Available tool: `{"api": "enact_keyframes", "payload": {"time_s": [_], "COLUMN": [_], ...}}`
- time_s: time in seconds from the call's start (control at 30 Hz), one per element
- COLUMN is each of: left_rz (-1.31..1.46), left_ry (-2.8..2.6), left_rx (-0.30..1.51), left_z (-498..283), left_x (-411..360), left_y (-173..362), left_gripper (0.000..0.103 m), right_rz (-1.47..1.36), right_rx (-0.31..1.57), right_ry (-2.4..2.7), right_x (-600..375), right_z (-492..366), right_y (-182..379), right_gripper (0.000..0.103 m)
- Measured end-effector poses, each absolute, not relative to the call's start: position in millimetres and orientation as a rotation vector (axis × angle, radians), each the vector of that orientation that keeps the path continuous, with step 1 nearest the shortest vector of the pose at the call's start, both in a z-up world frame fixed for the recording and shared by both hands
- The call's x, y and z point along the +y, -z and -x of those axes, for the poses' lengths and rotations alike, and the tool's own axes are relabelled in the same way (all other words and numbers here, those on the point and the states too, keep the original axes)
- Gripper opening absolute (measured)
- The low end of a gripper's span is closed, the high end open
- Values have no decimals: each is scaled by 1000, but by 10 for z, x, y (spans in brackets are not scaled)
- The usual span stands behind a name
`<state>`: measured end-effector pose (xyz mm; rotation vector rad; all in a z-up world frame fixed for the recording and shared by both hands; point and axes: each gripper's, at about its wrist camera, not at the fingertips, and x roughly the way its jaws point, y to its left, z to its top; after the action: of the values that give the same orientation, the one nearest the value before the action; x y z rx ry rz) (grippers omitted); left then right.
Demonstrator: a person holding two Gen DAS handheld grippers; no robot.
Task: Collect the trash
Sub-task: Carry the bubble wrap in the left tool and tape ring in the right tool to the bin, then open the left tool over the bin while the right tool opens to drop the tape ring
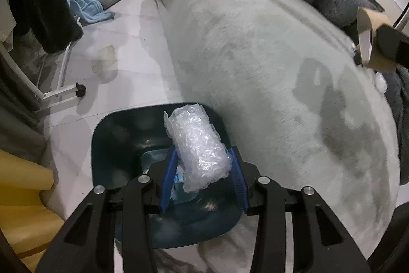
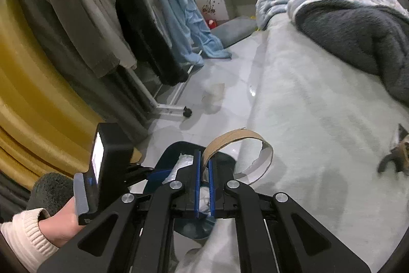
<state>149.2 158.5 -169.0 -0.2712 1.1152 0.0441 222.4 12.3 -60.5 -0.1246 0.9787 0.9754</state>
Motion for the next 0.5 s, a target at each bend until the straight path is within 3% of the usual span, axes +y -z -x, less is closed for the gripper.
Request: {"api": "enact_keyframes", "payload": {"time_s": [0.33,0.5], "left_rz": [301,312], "left_ry": [-46,-54], "left_rx": [1190,1197], "left_z": [-1365,-1280], "left_x": [1880,2040], "left_y": [1888,1909], "left_gripper": [47,67], "right_rz": [193,228], "right_rx": [1053,1082], "right_ry": [-994,-1008], "right_x": [514,761], "right_z": [-2165,-2092], "right_y": [921,1059], "right_gripper": [6,6]}}
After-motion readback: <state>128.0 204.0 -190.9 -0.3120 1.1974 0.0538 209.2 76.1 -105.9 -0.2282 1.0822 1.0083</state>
